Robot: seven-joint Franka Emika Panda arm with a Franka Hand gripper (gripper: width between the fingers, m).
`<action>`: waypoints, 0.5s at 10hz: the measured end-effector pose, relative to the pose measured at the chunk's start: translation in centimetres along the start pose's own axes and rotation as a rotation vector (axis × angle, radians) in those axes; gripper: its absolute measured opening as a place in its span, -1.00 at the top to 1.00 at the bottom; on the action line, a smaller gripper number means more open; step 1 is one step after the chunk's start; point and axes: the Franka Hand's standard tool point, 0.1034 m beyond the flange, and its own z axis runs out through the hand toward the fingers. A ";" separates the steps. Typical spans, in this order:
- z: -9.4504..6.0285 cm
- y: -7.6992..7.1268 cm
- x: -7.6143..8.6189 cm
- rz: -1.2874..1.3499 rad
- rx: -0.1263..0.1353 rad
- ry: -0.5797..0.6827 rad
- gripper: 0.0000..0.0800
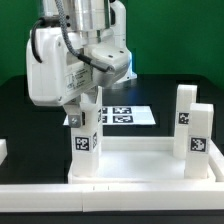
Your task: Assemble desk
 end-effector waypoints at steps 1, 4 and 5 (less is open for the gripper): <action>-0.6 -0.2 -0.1 0.003 0.009 -0.008 -0.19; -4.0 -1.5 -1.0 -0.006 0.055 -0.054 -0.61; -3.7 -1.4 -0.9 -0.006 0.053 -0.050 -0.61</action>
Offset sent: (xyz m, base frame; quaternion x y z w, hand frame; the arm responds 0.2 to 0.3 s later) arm 0.0029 0.0013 0.0400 0.0041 -0.0021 -0.0011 1.0000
